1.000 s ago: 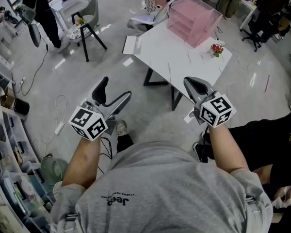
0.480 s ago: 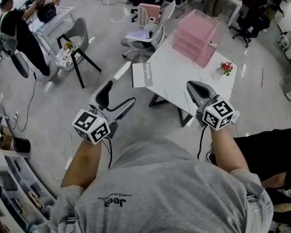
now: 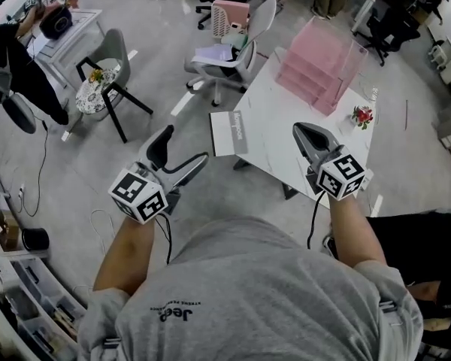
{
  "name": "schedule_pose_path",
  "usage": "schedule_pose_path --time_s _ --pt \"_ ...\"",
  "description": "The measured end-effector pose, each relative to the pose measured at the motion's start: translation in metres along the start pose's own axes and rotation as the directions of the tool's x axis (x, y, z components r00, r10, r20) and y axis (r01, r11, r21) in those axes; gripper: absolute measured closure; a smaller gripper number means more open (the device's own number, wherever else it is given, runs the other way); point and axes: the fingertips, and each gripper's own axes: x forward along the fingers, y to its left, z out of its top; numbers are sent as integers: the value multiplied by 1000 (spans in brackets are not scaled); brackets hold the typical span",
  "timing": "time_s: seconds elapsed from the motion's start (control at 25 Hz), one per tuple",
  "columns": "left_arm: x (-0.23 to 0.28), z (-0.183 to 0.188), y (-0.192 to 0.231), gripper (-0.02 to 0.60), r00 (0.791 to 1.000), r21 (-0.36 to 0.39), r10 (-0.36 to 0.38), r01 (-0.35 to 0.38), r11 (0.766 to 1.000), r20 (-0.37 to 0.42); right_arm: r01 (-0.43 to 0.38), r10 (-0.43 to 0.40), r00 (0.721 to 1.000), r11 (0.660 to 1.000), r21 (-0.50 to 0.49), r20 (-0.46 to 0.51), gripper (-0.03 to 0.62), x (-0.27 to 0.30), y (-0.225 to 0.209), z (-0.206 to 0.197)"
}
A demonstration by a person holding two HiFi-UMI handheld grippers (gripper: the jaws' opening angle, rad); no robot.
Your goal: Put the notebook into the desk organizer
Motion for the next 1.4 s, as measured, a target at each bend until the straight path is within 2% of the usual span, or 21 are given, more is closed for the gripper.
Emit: schedule_pose_path --time_s 0.2,0.32,0.48,0.6,0.76,0.92,1.08,1.2,1.28,1.32,1.4 --pt "41 -7 26 84 999 -16 35 -35 999 -28 -55 55 998 998 9 -7 591 38 -41 -5" --pt "73 -14 42 84 995 -14 90 -91 996 -38 -117 116 993 993 21 12 591 67 -76 -9" --pt "113 -24 56 84 985 -62 172 -174 983 -26 -201 201 979 979 22 20 592 96 -121 -16" --pt "135 -32 73 84 977 -86 209 -212 974 -44 -231 231 973 973 26 17 591 122 -146 -19" --pt "146 -52 99 84 975 -121 194 -206 971 -103 -224 224 975 973 53 3 591 141 -154 -27" --pt "147 -96 135 84 970 -215 142 -184 959 -198 -169 171 985 984 58 -32 591 153 -148 -40" --pt "150 -164 165 84 934 -333 57 -182 925 -353 -111 116 992 989 94 -55 591 155 -140 -51" --pt "155 -226 183 84 885 -421 3 -225 879 -466 -95 105 989 991 97 -101 591 153 -136 -67" --pt "155 -271 192 84 838 -471 -32 -274 839 -545 -89 101 987 991 102 -121 591 153 -135 -76" --pt "154 -293 195 84 817 -501 -51 -302 811 -575 -85 99 987 991 107 -130 591 153 -136 -80" --pt "153 -329 196 87 786 -555 -84 -351 754 -612 -80 97 984 990 116 -150 591 151 -136 -88"
